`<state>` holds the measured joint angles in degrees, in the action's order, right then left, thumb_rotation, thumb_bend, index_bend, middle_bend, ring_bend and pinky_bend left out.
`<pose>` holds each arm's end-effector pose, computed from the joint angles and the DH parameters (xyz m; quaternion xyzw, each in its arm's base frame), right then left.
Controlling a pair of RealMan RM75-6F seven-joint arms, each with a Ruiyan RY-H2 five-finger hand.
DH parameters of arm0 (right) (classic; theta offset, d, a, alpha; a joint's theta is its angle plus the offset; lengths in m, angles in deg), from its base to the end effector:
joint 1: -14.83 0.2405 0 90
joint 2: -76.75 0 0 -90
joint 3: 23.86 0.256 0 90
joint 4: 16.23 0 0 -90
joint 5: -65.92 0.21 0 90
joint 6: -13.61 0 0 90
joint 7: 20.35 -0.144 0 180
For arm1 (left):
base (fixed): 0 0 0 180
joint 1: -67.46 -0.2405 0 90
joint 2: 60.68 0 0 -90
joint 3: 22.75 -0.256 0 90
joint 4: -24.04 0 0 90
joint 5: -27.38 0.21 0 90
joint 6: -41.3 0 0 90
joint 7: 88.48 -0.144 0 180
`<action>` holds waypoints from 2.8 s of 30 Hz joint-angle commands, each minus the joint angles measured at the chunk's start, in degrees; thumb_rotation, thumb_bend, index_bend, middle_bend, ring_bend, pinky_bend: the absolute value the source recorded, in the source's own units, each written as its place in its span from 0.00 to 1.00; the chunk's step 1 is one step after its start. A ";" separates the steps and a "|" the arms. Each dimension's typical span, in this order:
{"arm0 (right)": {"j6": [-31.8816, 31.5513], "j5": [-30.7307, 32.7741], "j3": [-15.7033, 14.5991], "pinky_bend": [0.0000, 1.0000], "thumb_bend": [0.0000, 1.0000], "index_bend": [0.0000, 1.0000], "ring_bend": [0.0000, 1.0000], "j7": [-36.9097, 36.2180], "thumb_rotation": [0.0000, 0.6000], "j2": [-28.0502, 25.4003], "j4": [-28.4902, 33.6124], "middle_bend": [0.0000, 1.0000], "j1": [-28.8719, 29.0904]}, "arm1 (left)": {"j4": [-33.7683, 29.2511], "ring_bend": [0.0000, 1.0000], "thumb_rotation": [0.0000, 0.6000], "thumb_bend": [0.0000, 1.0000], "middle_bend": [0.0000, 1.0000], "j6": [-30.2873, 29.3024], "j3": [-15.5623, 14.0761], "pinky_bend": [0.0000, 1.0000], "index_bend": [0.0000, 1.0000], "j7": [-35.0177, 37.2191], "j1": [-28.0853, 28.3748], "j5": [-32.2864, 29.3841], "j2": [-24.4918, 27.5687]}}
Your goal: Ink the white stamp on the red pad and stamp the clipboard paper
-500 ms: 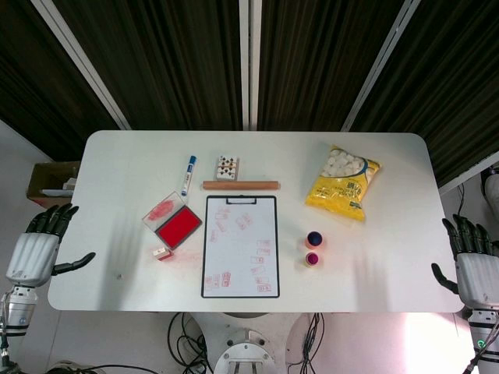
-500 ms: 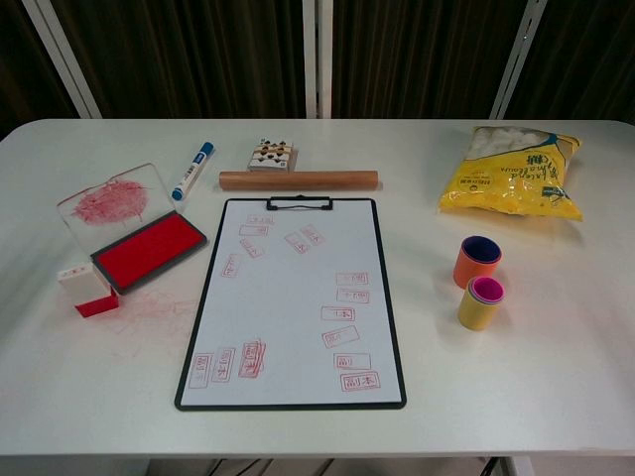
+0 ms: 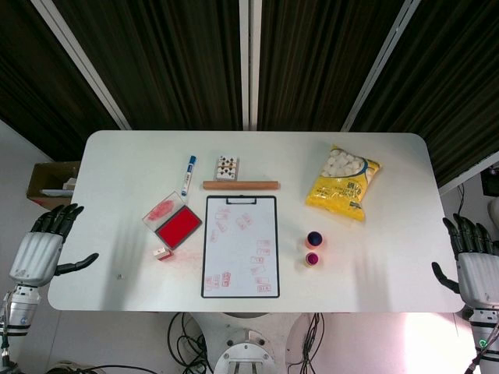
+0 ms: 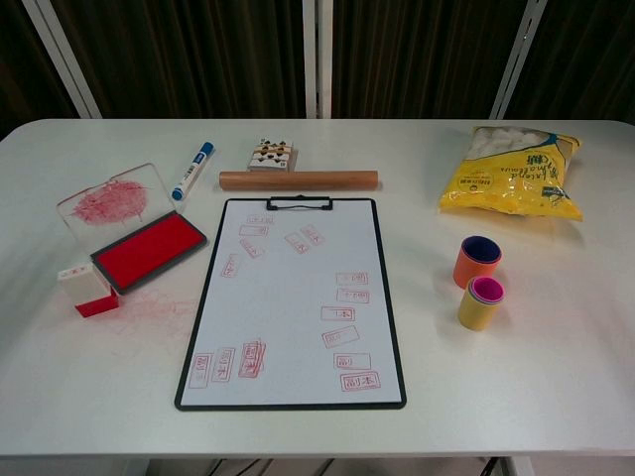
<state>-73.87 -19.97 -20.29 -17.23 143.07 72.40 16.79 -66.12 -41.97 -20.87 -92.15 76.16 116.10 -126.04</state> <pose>-0.3261 -0.1679 0.1603 0.5868 -0.3633 0.3658 0.6244 -0.3011 0.1982 0.1464 -0.6442 -0.3448 -0.3787 0.5681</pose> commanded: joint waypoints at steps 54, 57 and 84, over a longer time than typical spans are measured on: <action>2.79 2.37 0.35 0.00 0.23 0.00 0.00 1.99 1.00 -0.19 0.56 0.00 0.63 | -5.02 0.71 0.82 0.09 0.41 18.58 1.91 0.84 0.35 -41.22 13.82 -21.79 -20.92; 3.02 2.69 0.37 0.00 0.23 0.00 0.00 1.94 1.00 -0.19 0.45 0.00 0.64 | -4.16 0.71 0.97 0.11 0.43 18.19 1.67 0.84 0.37 -41.25 14.09 -22.16 -21.59; 3.49 3.30 0.32 0.00 0.23 0.00 0.00 2.59 1.00 0.15 0.32 0.00 0.70 | -2.05 0.72 1.00 0.19 0.52 17.49 0.65 0.86 0.43 -35.98 15.93 -22.00 -22.97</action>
<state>-70.39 -16.68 -19.97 -14.64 143.22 72.71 17.49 -68.24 -24.52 -20.23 -128.19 92.03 94.11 -148.96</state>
